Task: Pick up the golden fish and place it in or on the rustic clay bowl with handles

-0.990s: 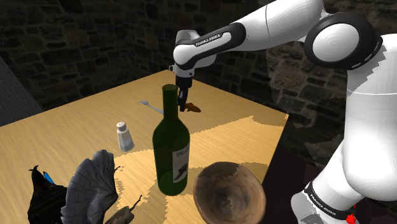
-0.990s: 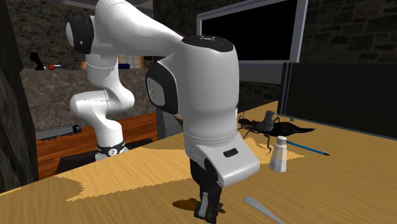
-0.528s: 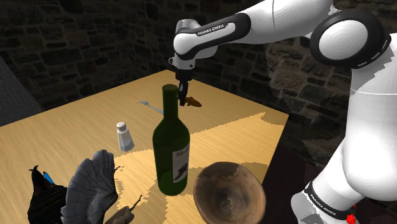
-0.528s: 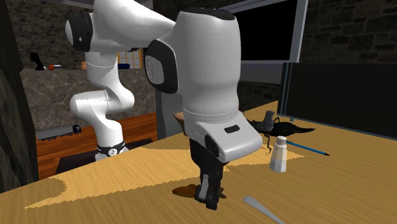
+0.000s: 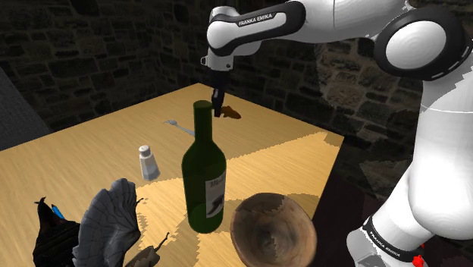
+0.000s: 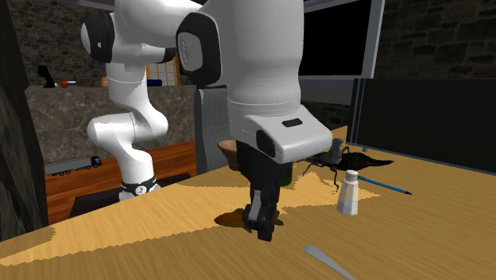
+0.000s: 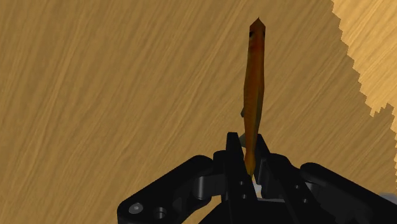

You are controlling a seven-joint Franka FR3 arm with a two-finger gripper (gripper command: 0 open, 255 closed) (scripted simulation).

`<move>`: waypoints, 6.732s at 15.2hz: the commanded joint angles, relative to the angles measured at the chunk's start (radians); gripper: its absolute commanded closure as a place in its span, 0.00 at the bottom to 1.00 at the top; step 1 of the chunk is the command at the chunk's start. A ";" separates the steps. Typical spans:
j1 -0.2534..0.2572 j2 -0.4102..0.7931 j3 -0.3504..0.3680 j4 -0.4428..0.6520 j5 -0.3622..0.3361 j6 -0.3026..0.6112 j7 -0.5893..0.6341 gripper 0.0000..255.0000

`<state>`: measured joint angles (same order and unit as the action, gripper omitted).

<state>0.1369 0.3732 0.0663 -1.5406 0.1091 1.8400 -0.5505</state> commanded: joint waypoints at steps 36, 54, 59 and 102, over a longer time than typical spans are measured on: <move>0.162 -0.646 0.157 -0.614 0.104 0.013 0.284 1.00; 0.177 -0.546 0.435 -0.457 0.065 -0.348 0.867 0.00; 0.160 -0.146 0.455 -0.112 -0.027 -0.772 1.288 0.00; 0.267 -0.511 0.614 -0.668 -0.197 -0.213 2.059 0.00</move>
<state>0.4035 -0.1398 0.6804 -2.2057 -0.0879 1.6253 1.5077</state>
